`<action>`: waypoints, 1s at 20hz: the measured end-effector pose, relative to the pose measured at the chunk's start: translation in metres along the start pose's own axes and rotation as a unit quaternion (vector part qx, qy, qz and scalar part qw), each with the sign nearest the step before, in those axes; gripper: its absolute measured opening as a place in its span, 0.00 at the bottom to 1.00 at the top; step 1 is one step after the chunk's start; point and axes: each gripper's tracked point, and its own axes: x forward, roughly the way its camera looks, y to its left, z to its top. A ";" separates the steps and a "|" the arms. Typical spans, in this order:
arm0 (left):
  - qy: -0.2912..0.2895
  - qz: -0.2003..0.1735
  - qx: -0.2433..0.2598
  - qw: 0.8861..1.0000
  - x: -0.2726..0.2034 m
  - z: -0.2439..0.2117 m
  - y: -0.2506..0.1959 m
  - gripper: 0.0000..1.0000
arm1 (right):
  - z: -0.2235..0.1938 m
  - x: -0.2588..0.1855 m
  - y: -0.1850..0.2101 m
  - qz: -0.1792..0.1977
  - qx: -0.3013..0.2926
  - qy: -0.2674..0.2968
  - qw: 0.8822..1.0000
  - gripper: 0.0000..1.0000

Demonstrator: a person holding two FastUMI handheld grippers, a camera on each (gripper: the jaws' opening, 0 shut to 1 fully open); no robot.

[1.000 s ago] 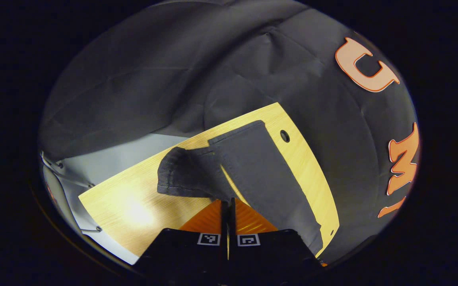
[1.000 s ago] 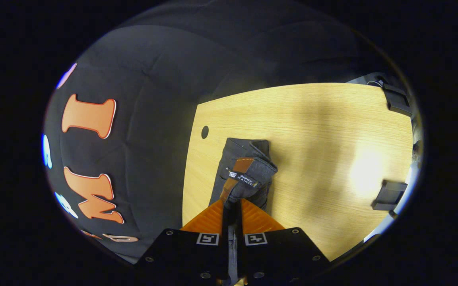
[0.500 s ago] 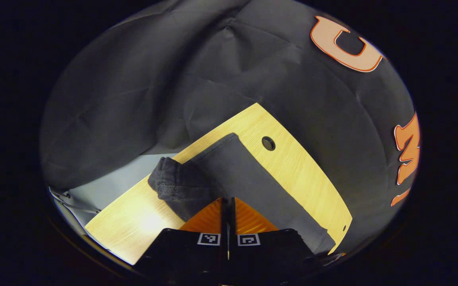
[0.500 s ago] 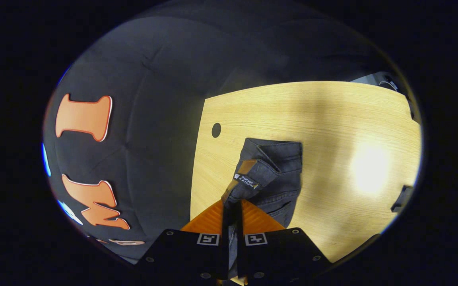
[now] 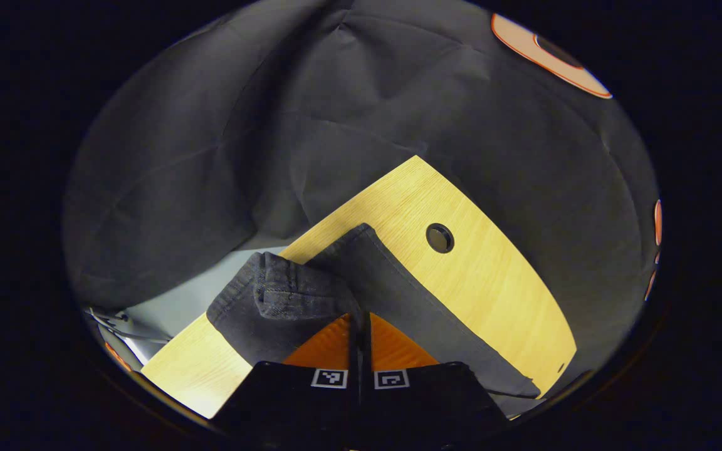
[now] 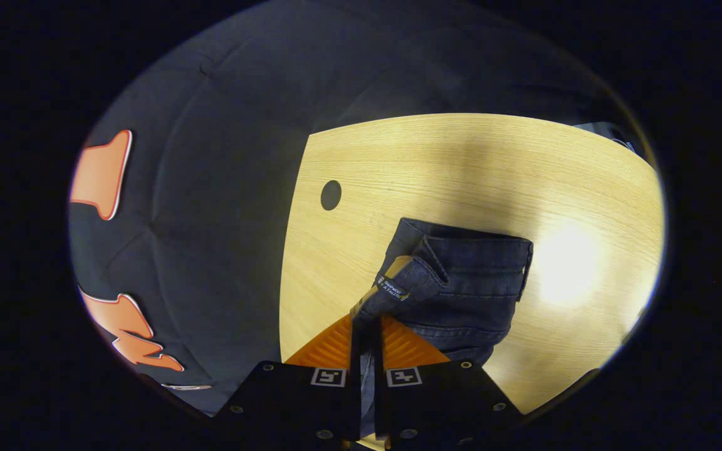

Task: Grasp the waist and the cuffs of the jeans and fold them to make the two legs overlap; first hold the waist and fold one-third of the jeans toward the cuffs, then hold the cuffs and fold the remaining one-third in the same direction to finish folding.

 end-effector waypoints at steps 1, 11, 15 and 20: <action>0.007 0.010 0.009 1.000 0.004 0.000 -0.002 0.01 | 0.000 0.007 0.000 -0.012 0.011 0.007 1.000 0.09; -0.035 -0.015 0.032 0.999 -0.017 0.025 -0.031 0.34 | 0.012 0.017 0.020 0.018 0.028 0.028 0.999 0.25; -0.105 -0.083 0.051 0.990 -0.072 0.041 -0.070 0.83 | 0.021 -0.013 0.003 0.013 -0.049 -0.022 0.998 0.65; -0.265 -0.143 0.115 0.947 -0.175 0.045 -0.114 0.79 | 0.022 -0.024 -0.057 -0.052 -0.149 -0.084 0.984 0.98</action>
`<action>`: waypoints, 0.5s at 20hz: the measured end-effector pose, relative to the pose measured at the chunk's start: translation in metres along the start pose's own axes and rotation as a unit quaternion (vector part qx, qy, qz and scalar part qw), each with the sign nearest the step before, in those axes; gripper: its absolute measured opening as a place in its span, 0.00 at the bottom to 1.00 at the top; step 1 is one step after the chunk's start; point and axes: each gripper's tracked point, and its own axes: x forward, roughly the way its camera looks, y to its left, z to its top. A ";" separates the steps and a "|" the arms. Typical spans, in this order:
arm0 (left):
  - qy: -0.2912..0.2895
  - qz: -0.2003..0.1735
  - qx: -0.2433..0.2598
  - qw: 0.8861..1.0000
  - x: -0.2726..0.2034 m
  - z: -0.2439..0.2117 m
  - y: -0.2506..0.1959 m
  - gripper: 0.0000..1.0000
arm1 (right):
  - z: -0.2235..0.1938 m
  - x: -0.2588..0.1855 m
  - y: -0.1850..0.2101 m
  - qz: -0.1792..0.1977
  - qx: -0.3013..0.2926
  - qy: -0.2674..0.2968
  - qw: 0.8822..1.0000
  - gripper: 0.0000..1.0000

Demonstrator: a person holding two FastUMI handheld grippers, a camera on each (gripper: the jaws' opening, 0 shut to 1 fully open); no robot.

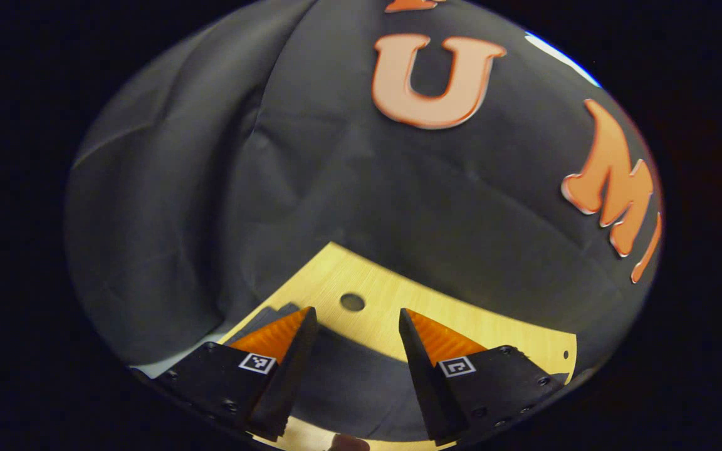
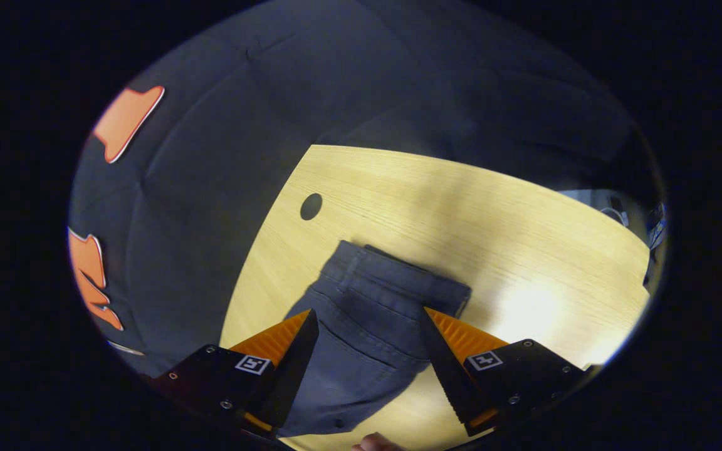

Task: Grasp the waist and the cuffs of the jeans and fold them to make the two legs overlap; first hold the waist and fold one-third of the jeans toward the cuffs, then hold the cuffs and fold the remaining one-third in the same direction to finish folding.

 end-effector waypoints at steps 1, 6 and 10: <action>-0.036 -0.012 0.018 0.999 -0.015 0.013 -0.015 0.79 | -0.006 0.002 -0.009 -0.006 0.000 0.003 1.000 0.98; -0.128 -0.049 0.114 0.984 -0.083 0.028 -0.072 0.78 | -0.008 0.010 -0.028 -0.017 -0.027 -0.026 0.999 0.99; -0.156 -0.077 0.114 0.978 -0.126 0.019 -0.110 0.78 | -0.008 0.021 -0.029 -0.013 -0.046 -0.044 0.998 0.99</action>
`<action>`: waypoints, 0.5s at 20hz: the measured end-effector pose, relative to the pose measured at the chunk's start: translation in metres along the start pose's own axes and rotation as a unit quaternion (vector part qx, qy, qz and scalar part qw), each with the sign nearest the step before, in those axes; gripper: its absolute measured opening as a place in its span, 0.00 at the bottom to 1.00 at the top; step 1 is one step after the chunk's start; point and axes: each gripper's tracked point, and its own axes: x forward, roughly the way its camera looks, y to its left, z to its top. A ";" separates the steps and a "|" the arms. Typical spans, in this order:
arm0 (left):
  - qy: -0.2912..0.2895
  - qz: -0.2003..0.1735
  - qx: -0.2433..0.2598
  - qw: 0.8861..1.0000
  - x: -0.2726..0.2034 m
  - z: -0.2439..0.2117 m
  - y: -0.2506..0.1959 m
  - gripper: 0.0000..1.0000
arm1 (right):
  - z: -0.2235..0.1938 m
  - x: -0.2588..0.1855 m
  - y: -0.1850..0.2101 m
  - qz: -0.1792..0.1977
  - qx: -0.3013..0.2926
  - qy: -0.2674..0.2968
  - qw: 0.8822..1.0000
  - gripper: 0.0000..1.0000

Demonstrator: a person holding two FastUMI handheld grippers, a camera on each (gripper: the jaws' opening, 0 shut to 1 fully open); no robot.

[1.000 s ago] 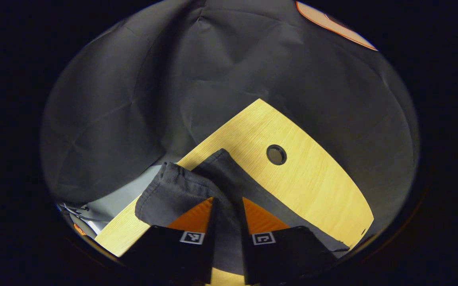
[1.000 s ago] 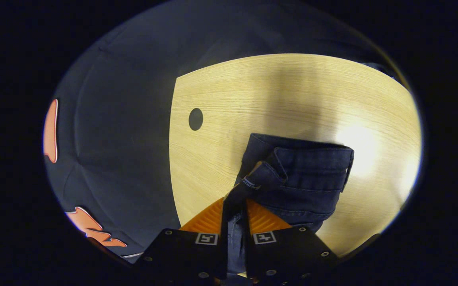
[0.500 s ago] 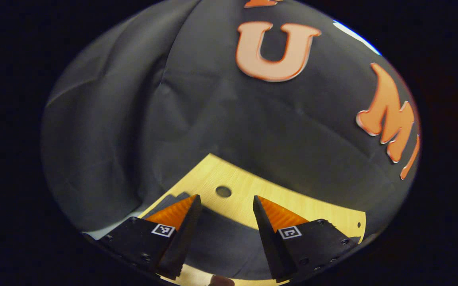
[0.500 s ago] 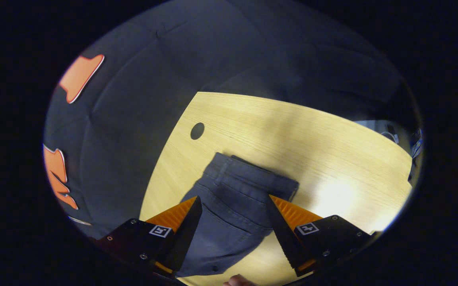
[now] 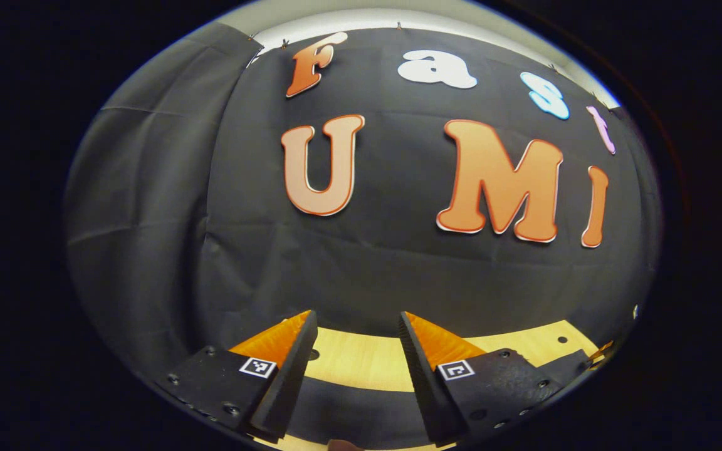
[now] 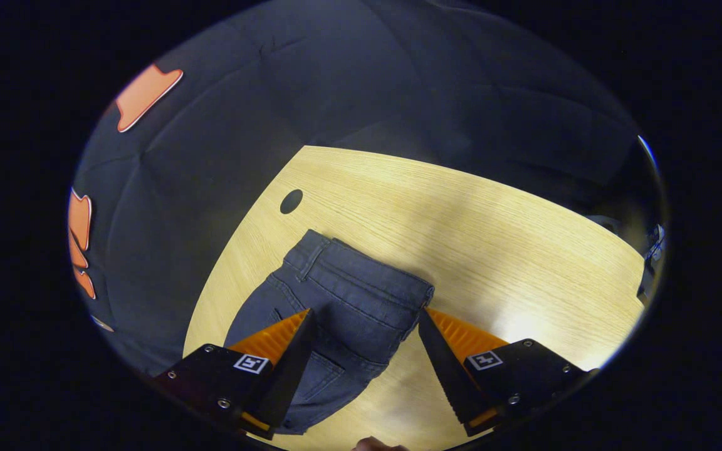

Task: Grasp the waist and the cuffs of the jeans and fold them to make the two legs overlap; first hold the waist and fold one-third of the jeans toward the cuffs, then hold the cuffs and fold the remaining one-third in the same direction to finish folding.

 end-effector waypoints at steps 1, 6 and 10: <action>-0.003 -0.004 0.001 1.000 -0.007 0.001 -0.011 0.78 | -0.001 0.005 -0.001 -0.002 0.002 0.000 1.000 0.99; -0.007 -0.015 0.006 1.000 -0.046 -0.001 -0.039 0.78 | -0.003 0.007 -0.004 -0.011 -0.006 -0.010 1.000 0.99; 0.013 -0.021 0.020 1.000 -0.068 -0.015 -0.054 0.78 | -0.003 0.011 -0.008 -0.008 -0.040 -0.029 0.999 0.84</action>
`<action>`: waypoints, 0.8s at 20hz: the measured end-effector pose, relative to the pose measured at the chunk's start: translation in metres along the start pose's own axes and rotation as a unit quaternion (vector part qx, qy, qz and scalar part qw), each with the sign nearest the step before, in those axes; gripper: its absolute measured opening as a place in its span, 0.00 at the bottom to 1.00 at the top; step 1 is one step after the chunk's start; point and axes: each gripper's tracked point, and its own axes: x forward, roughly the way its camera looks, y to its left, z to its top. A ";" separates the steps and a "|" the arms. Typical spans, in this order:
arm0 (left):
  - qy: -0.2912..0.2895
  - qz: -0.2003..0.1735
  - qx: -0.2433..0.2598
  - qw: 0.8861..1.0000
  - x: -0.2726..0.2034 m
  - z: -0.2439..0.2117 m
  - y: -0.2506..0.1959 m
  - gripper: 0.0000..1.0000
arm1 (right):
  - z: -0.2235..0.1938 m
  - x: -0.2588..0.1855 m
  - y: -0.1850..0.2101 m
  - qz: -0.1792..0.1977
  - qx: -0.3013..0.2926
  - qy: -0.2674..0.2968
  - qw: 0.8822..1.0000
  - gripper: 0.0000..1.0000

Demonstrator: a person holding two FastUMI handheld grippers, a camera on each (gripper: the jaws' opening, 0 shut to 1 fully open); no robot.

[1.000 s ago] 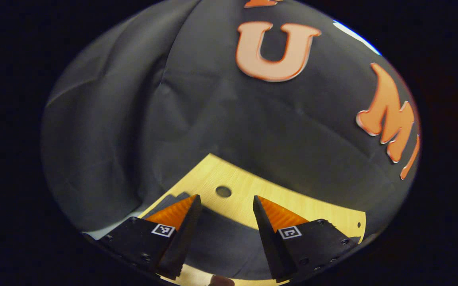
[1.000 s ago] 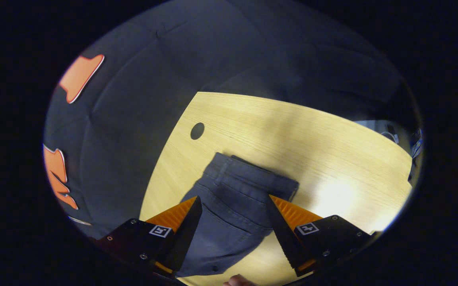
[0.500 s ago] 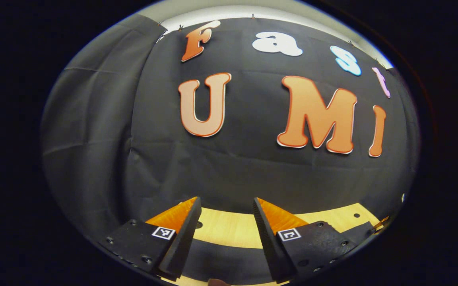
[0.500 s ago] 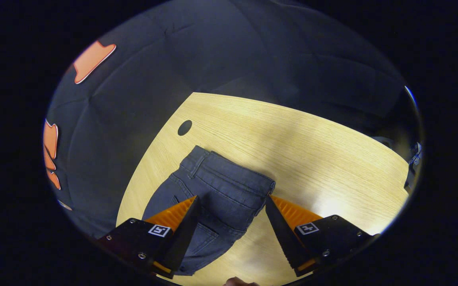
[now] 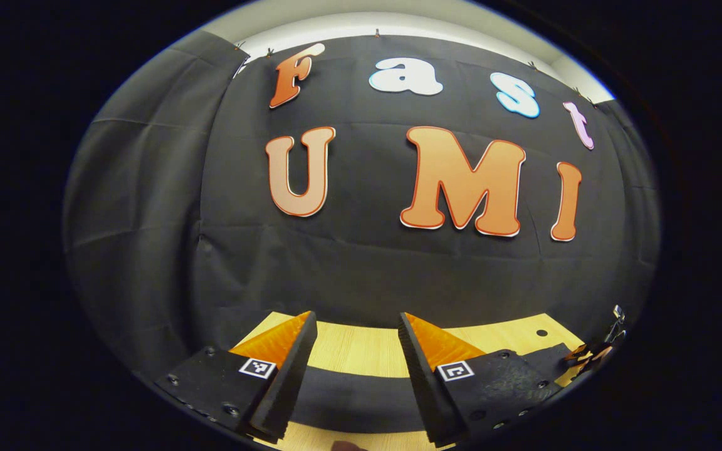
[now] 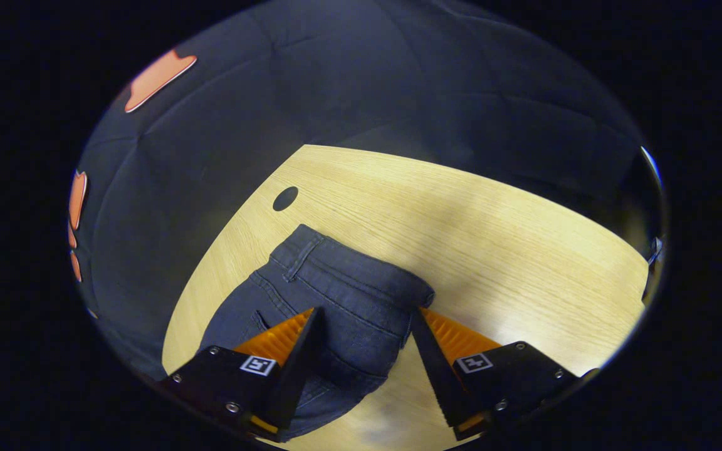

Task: Grasp the waist and the cuffs of the jeans and fold them to make the two legs overlap; first hold the waist and fold one-third of the jeans toward the cuffs, then hold the cuffs and fold the remaining one-third in the same direction to finish folding.

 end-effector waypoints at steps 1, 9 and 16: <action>0.005 -0.001 0.002 1.000 -0.003 -0.004 -0.004 0.78 | -0.003 0.002 0.007 0.019 0.019 0.004 1.000 0.84; 0.035 -0.008 0.022 0.999 -0.022 -0.017 -0.021 0.78 | -0.002 0.001 0.029 0.050 0.102 0.024 0.993 0.27; -0.008 0.020 0.044 0.999 -0.038 0.002 -0.004 0.77 | 0.021 -0.071 0.073 0.095 0.023 -0.054 0.994 0.27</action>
